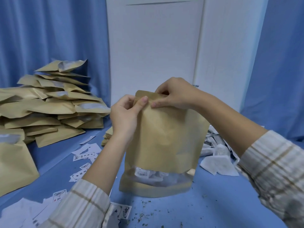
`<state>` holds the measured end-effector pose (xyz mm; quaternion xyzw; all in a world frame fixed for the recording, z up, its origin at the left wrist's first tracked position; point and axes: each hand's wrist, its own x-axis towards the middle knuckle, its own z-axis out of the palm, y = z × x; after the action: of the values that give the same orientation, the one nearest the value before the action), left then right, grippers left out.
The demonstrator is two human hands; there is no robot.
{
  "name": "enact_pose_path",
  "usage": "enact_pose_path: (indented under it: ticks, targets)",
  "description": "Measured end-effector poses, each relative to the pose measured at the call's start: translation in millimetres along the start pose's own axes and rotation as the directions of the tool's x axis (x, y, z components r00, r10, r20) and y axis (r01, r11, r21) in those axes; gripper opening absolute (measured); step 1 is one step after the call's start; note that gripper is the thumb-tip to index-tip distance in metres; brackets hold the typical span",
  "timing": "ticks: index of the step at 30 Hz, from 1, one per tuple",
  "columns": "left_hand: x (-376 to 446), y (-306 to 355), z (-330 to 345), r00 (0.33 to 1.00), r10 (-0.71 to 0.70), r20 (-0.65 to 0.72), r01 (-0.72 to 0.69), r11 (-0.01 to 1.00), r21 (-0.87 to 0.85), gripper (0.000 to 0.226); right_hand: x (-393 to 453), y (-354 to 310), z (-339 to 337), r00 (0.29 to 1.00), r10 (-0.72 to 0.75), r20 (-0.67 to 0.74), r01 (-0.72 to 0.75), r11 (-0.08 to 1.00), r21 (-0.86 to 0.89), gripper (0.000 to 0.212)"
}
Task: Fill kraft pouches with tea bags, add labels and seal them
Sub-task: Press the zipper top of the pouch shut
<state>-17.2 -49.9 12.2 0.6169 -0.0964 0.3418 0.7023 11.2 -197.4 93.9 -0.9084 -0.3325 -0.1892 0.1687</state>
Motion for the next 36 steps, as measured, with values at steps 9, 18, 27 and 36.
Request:
enact_pose_path:
  ticks: [9, 18, 27, 36]
  targets:
    - [4.9, -8.1, 6.6, 0.998, 0.038, -0.051, -0.037, 0.999, 0.034, 0.023, 1.7, -7.1, 3.5, 0.999, -0.004, -0.043, 0.001, 0.996, -0.088, 0.036]
    - [7.9, -21.9, -3.9, 0.993, 0.085, -0.079, -0.074, 0.989, 0.129, 0.037, -3.3, 1.6, 14.3, 0.995, -0.095, -0.036, 0.082, 0.963, -0.258, 0.044]
    - [12.5, -26.7, -14.9, 0.992, 0.107, -0.070, -0.103, 0.993, 0.059, 0.035, -13.1, 22.5, 2.9, 0.999, -0.043, -0.021, 0.040, 0.992, -0.120, 0.045]
    - [18.6, -32.5, -28.5, 0.993, 0.088, -0.081, -0.083, 0.995, 0.060, 0.034, -22.8, 44.6, 3.0, 0.998, 0.036, -0.052, -0.040, 0.997, -0.063, 0.057]
